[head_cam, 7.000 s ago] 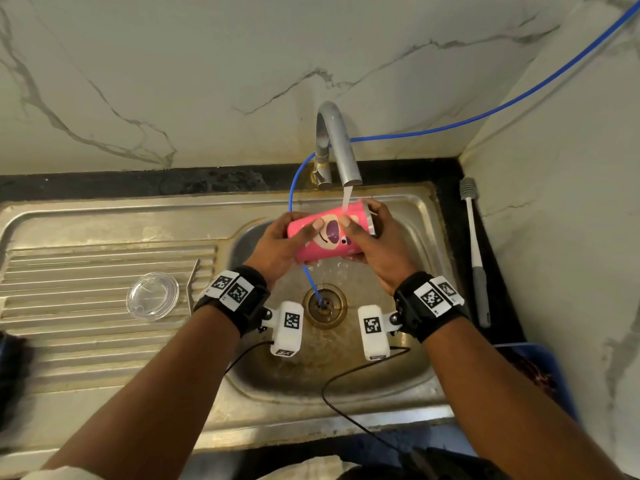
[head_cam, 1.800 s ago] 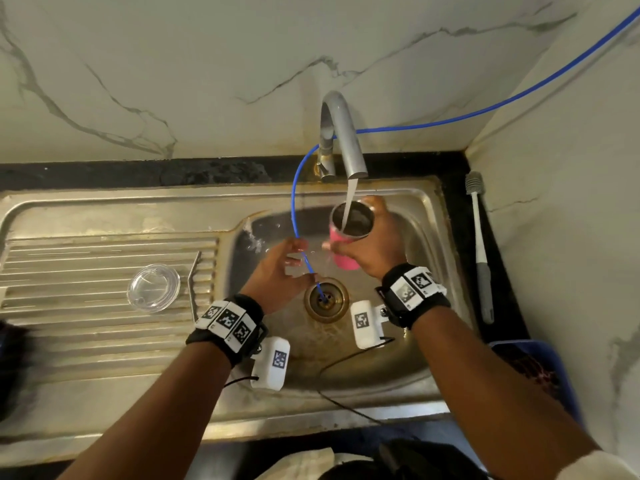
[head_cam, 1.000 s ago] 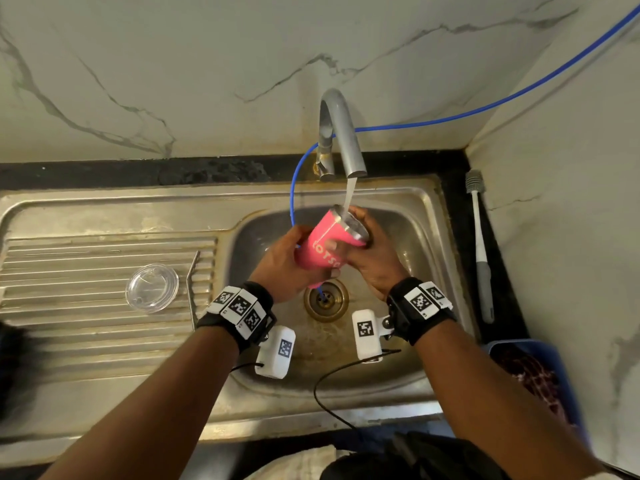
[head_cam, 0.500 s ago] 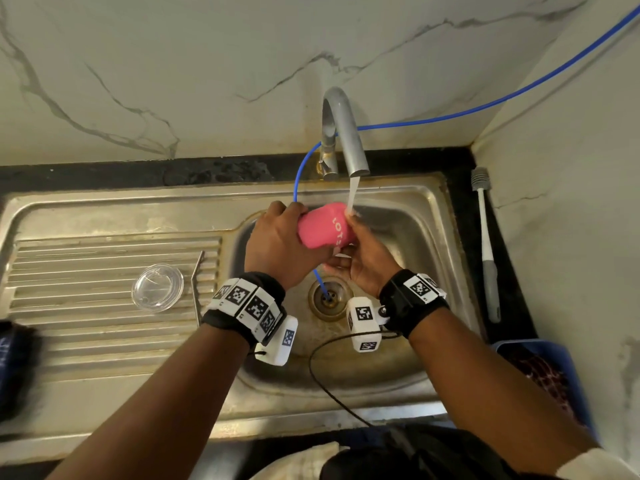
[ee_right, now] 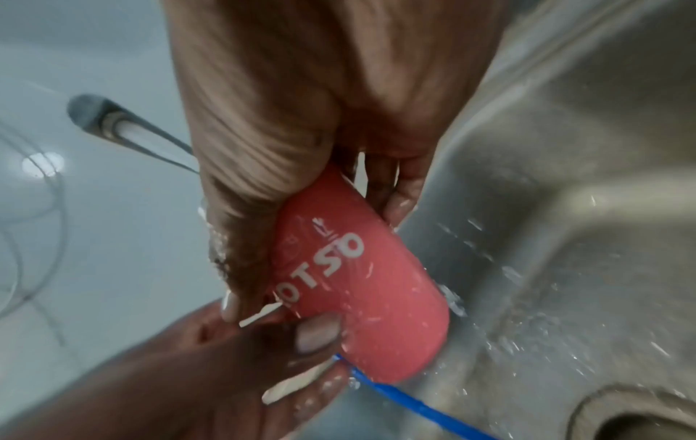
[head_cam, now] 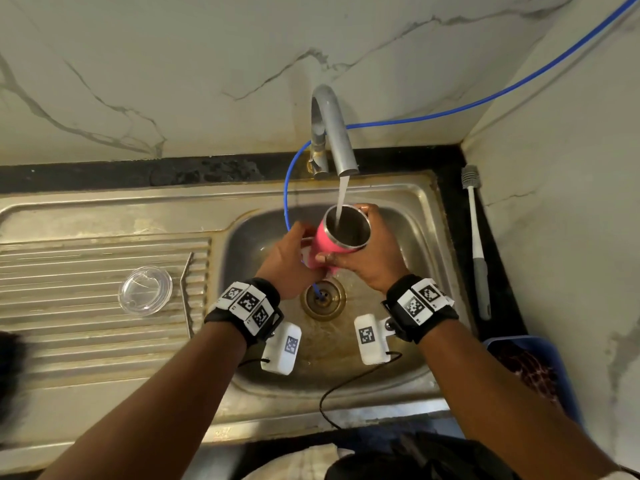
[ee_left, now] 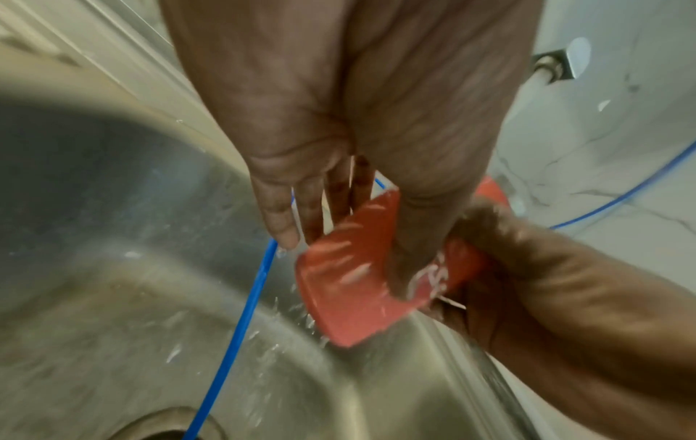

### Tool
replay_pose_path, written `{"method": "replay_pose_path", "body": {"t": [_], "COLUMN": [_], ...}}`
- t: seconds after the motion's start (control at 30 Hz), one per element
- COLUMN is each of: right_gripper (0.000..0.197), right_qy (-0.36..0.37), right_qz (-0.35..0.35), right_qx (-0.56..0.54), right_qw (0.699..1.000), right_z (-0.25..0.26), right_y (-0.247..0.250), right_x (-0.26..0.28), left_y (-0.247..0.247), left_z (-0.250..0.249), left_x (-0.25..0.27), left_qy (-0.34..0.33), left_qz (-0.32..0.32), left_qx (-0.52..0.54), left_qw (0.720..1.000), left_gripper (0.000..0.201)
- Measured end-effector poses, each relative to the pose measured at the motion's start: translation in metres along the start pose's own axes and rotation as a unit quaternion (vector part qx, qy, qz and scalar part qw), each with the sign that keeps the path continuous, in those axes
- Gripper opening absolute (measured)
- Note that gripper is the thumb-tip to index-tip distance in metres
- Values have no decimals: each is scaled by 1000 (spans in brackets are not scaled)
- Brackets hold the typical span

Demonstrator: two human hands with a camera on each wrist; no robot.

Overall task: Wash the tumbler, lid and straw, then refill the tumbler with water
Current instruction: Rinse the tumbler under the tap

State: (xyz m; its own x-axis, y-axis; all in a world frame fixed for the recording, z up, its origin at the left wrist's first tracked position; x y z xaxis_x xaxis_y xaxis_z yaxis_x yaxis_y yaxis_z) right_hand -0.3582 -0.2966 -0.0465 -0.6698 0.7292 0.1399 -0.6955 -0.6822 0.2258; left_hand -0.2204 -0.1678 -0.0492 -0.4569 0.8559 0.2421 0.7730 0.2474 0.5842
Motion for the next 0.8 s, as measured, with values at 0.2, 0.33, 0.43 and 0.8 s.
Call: {"method": "replay_pose_path", "body": {"t": [0.2,0.33,0.43,0.8], "right_gripper": [95,97,101,96], "right_qy": [51,74,77,110], "right_qz": [5,-1,61,29], "right_qx": [112,136,169,161], "right_qw": [992,988,981,980], "right_z": [19,30,29,14], "right_y": [21,12,17,23], "right_x": [-19,-26,-25,-12], "left_y": [34,41,42,38], "left_z": [-4,-17,-26,-32], "left_x": [-29,-50,-60,-63], "left_qy": [1,36,50,25], "left_qz": [-23,-31,-14,-34], "left_qx": [32,137,168,176], "left_qw": [999,989,984,983], "left_gripper": [72,70,69,73]}}
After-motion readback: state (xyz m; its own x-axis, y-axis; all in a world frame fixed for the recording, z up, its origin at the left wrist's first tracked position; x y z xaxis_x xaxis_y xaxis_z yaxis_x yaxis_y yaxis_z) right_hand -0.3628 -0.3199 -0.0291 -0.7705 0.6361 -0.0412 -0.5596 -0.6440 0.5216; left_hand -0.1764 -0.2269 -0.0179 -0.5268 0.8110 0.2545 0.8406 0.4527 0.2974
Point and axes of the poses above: each hand's wrist, its own x-axis away from the middle knuckle, its own y-axis out of the back of the hand, z = x × y, the point moved 2 cm from there along -x, towards the middle knuckle, and after that the axes turned 5 degrees about -x, right-handed, at the moved point
